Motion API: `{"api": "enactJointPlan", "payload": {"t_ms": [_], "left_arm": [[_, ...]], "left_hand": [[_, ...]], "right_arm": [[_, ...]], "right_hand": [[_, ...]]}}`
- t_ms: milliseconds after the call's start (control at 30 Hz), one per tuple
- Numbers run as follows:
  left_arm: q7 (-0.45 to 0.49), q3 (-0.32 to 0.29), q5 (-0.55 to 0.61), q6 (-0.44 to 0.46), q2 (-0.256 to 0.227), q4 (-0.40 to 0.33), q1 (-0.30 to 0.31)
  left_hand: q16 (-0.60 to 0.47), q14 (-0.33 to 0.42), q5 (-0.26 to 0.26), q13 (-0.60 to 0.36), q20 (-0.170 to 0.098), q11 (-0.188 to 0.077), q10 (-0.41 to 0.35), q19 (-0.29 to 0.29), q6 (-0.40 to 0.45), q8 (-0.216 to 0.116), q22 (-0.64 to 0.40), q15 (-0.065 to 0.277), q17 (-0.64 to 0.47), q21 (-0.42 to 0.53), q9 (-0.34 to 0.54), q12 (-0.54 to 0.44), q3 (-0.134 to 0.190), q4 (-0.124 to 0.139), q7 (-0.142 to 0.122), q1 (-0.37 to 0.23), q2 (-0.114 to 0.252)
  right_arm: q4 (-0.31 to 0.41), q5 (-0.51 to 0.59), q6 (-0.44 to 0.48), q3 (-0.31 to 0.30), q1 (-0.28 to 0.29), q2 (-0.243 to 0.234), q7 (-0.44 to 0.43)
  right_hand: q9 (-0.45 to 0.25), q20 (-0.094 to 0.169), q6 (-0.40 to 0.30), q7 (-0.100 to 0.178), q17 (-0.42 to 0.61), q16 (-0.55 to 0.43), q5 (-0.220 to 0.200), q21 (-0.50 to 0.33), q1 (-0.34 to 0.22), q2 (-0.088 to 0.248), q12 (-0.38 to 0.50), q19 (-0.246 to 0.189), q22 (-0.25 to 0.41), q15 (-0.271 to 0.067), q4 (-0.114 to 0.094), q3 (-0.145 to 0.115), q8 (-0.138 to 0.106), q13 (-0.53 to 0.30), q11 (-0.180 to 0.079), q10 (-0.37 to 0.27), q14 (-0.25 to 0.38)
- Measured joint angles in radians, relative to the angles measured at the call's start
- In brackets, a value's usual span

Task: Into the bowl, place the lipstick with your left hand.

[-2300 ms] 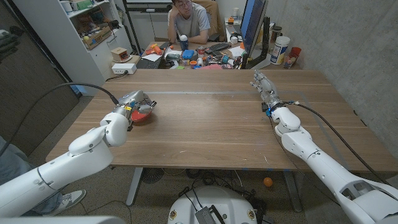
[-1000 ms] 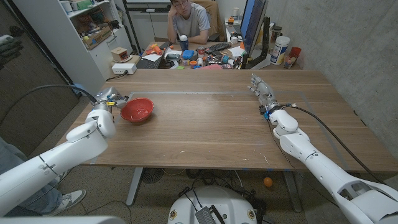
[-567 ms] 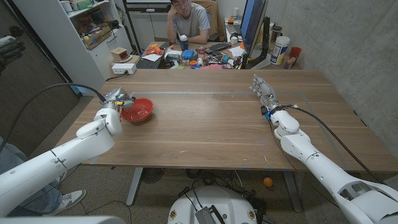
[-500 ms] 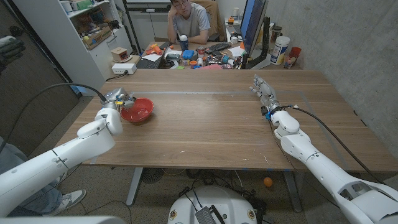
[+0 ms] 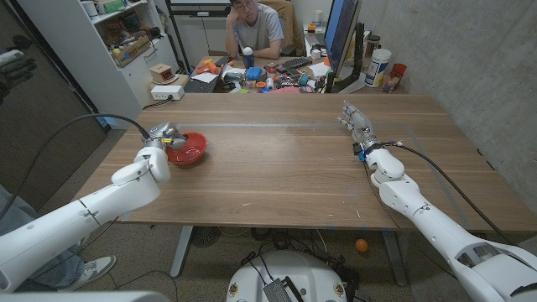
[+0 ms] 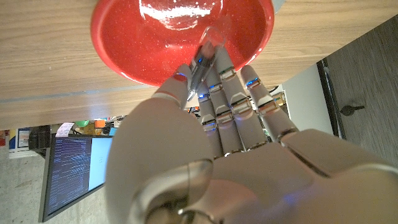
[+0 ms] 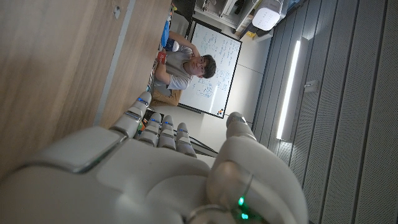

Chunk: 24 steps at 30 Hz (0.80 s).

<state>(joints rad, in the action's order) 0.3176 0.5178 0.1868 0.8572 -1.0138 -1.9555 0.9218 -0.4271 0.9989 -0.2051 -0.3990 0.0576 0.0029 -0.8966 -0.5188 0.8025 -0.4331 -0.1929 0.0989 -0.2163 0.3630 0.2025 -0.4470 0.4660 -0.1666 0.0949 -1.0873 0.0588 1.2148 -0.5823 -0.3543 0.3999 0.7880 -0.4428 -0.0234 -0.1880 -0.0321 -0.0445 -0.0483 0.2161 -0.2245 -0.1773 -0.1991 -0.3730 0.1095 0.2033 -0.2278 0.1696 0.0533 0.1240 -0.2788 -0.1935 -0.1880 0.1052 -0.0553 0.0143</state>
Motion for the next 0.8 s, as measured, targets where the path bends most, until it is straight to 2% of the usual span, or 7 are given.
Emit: {"api": "enactJointPlan", "payload": {"t_ms": [600, 733, 800], "left_arm": [[-0.015, 0.038, -0.013, -0.028, 0.022, 0.05, -0.028], [-0.019, 0.041, -0.017, -0.032, 0.027, 0.058, -0.031], [-0.02, 0.042, -0.02, -0.037, 0.028, 0.062, -0.032]], "left_hand": [[0.006, 0.0, 0.0, -0.007, 0.0, -0.009, 0.007, 0.007, 0.0, 0.004, 0.0, 0.0, -0.006, 0.0, 0.001, 0.009, 0.0, 0.0, 0.0, 0.0, 0.0], [0.014, -0.01, 0.001, -0.014, 0.012, -0.028, 0.025, 0.02, 0.0, 0.026, 0.0, 0.01, -0.007, 0.0, 0.003, 0.037, -0.002, 0.002, 0.0, 0.005, 0.005], [0.021, -0.016, 0.001, -0.011, 0.02, -0.045, 0.031, 0.028, 0.009, 0.044, -0.002, 0.015, -0.014, 0.0, 0.004, 0.058, -0.01, 0.01, -0.016, 0.012, 0.012]], "right_arm": [[-0.011, -0.002, 0.013, 0.006, 0.001, 0.005, -0.003], [-0.012, -0.002, 0.015, 0.006, 0.002, 0.005, -0.004], [-0.012, -0.002, 0.016, 0.007, 0.003, 0.005, -0.005]], "right_hand": [[0.0, 0.0, 0.0, 0.0, 0.0, 0.0, 0.0, 0.0, 0.0, 0.0, 0.0, 0.0, 0.0, 0.0, 0.0, 0.0, 0.0, 0.0, 0.0, 0.0, 0.0], [0.0, 0.0, 0.0, 0.0, 0.0, 0.0, 0.0, 0.0, 0.0, 0.0, 0.0, 0.0, 0.0, 0.0, 0.0, 0.0, 0.0, 0.0, 0.004, -0.004, 0.0], [0.0, 0.0, 0.0, 0.0, 0.0, 0.0, 0.0, 0.0, 0.0, 0.0, 0.0, 0.0, 0.0, 0.0, 0.0, 0.0, 0.0, 0.0, 0.004, -0.004, 0.0]]}}
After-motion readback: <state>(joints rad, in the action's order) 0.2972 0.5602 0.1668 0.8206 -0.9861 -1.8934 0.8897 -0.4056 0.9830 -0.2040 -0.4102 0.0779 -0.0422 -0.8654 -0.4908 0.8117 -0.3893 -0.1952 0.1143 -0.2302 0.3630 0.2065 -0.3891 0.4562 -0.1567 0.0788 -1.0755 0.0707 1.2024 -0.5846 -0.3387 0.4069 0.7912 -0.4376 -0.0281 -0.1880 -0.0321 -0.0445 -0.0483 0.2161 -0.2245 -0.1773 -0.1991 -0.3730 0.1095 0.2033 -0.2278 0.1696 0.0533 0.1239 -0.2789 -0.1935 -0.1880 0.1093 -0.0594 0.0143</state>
